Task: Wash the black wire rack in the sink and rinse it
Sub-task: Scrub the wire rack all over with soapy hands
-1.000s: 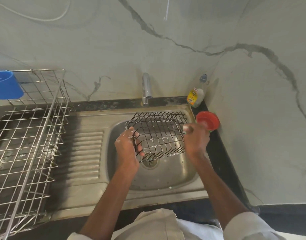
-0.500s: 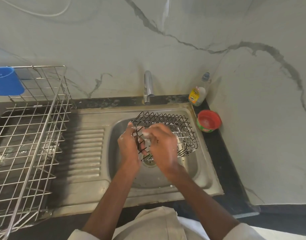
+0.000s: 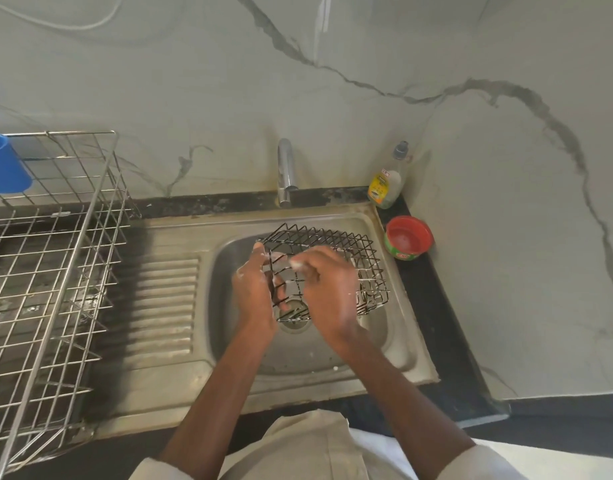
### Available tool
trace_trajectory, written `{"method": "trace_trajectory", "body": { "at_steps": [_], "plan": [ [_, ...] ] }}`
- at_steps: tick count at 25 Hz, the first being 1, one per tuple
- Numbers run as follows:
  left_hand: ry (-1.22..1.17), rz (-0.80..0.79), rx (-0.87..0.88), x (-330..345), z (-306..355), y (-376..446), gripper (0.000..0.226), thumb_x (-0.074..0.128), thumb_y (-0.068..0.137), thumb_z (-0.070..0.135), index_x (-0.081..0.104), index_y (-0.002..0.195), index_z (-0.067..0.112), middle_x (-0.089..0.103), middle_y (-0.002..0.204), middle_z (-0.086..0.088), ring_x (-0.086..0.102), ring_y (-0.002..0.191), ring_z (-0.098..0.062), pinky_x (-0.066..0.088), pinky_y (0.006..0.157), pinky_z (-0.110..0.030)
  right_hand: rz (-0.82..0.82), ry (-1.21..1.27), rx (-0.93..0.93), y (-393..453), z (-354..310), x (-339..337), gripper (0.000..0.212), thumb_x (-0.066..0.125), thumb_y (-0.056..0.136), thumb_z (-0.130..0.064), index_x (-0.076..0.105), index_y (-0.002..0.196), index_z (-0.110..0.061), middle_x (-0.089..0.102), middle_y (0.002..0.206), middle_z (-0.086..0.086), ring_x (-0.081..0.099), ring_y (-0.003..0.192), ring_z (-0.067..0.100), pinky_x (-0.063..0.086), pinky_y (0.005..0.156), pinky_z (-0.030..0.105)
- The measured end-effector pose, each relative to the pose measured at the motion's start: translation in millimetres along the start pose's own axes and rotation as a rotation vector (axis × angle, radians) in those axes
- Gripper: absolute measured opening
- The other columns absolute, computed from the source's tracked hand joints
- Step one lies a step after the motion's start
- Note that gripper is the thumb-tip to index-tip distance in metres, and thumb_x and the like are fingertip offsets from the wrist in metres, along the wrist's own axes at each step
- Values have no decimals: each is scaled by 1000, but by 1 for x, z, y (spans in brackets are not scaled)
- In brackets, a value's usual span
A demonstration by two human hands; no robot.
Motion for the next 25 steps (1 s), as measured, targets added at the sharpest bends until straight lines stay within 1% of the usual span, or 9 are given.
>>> {"method": "trace_trajectory", "body": {
  "at_steps": [2,5,8,11,15,17,19,21,25],
  "plan": [
    [-4,12,8,-6,1,1,43,58,106,45,77,88,11,50,59,-6,43,40,-14,31,37,-21,-22,9,-68,5,2,-1,25,72,86,11,81,94,-11,76,93,1,70,85,14,55,75,18],
    [-28,-5,14,-15,2,6,38,58,106,39,77,87,13,51,65,-7,40,39,-12,29,38,-20,85,-59,161,17,62,-32,26,71,87,8,82,94,-14,77,97,1,72,89,17,42,72,4],
    [-3,-5,6,-16,2,7,31,61,104,34,79,91,11,49,62,-5,39,38,-11,28,38,-19,126,-200,419,23,118,-61,30,60,93,3,82,98,-17,79,104,3,72,97,25,39,75,19],
    [24,1,9,-14,2,7,28,64,101,27,79,101,3,47,55,-2,38,37,-11,27,38,-20,128,-225,510,20,136,-72,32,57,93,1,82,98,-18,80,105,4,72,101,29,48,87,33],
    [32,70,10,-21,2,9,21,68,99,24,79,103,6,51,56,-2,37,34,-8,25,38,-17,165,-226,540,2,135,-78,29,57,92,1,81,94,-16,79,103,5,71,97,30,43,78,30],
    [29,89,10,-22,2,10,16,68,100,23,79,100,10,53,63,-5,37,34,-8,25,38,-17,134,-228,501,-6,123,-71,29,57,93,2,80,93,-16,78,103,5,69,93,27,43,75,30],
    [24,81,9,-17,0,8,14,66,100,19,79,97,12,56,64,-5,38,34,-9,26,38,-17,62,-194,372,-11,94,-49,30,61,92,5,80,95,-17,76,99,4,67,85,21,45,70,28],
    [40,61,26,-9,0,6,16,66,99,19,79,97,8,53,57,-4,39,35,-11,28,37,-18,2,-127,195,-9,54,-22,31,66,87,12,81,93,-14,75,94,4,68,80,19,54,68,30],
    [72,49,86,-1,3,6,25,60,100,20,80,93,5,48,53,-8,41,39,-18,33,35,-22,1,7,-40,12,-6,2,27,66,85,14,81,92,-8,75,90,5,70,76,16,57,65,26]
  ]
}}
Point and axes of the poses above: each hand's wrist, its own y-axis towards the middle knuckle, its own x-axis out of the palm, z = x × y, the point moved 7 cm from there along y, towards the middle knuckle
